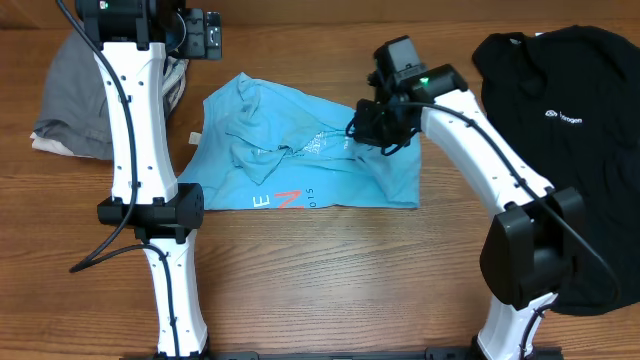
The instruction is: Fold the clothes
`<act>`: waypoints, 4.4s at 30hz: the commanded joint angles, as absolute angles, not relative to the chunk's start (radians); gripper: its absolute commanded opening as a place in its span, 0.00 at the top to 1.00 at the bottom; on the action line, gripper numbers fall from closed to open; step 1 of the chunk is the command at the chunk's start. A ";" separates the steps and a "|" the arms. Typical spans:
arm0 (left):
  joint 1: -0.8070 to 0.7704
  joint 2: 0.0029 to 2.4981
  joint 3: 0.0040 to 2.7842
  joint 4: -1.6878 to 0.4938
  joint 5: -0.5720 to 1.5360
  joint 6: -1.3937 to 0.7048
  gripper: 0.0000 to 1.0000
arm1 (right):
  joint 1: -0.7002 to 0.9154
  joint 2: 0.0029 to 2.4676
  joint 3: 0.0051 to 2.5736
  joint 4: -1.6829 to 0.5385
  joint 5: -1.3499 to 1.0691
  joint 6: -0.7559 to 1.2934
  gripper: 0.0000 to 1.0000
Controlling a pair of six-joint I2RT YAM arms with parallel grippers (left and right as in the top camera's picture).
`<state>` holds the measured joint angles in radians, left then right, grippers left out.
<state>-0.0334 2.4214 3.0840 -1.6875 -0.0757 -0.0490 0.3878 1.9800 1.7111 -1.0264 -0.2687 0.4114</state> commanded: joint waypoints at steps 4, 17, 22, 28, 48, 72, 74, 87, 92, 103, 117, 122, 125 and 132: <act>-0.038 2.401 3.079 -1.689 -0.089 -0.032 0.00 | 0.436 2.022 1.734 -0.970 -0.271 0.440 0.96; -0.038 2.402 3.078 -1.689 -0.089 -0.030 0.00 | 0.432 1.957 1.853 -1.172 -0.162 0.414 0.09; -0.038 2.402 3.078 -1.689 -0.089 -0.029 0.00 | 0.431 1.960 1.809 -1.238 -0.060 0.385 0.12; -0.038 2.402 3.078 -1.689 -0.088 -0.029 0.00 | 0.431 1.961 1.642 -1.113 -0.144 0.235 0.19; -0.038 2.402 3.078 -1.689 -0.089 -0.029 0.00 | 0.430 2.027 1.424 -0.750 -0.200 0.009 0.39; -0.038 2.402 3.078 -1.689 -0.089 -0.029 0.00 | 0.358 2.056 1.424 -0.666 -0.137 -0.001 0.37; -0.038 2.402 3.078 -1.689 -0.089 -0.029 0.00 | 0.357 2.056 1.424 -0.668 -0.152 -0.001 0.38; -0.038 2.402 3.078 -1.689 -0.088 -0.030 0.00 | 0.360 2.056 1.424 -0.721 -0.324 -0.001 0.87; -0.038 2.402 3.078 -1.689 -0.088 -0.029 0.00 | 0.360 2.056 1.433 -0.767 -0.332 -0.001 0.96; -0.038 2.402 3.078 -1.689 -0.085 -0.030 0.00 | 0.411 1.985 1.539 -0.902 -0.440 -0.012 0.96; -0.038 2.403 3.078 -1.689 -0.085 -0.030 0.00 | 0.649 1.982 1.559 -0.941 -0.419 0.023 0.40; -0.038 2.414 3.078 -1.689 -0.085 -0.030 0.00 | 0.572 1.982 1.632 -0.885 -0.225 0.162 0.36; -0.038 2.421 3.078 -1.689 -0.085 -0.030 0.00 | 0.521 1.984 1.635 -0.791 -0.164 0.204 0.35; -0.038 2.431 3.078 -1.689 -0.085 -0.030 0.00 | 0.451 2.037 1.634 -0.660 -0.128 0.290 0.40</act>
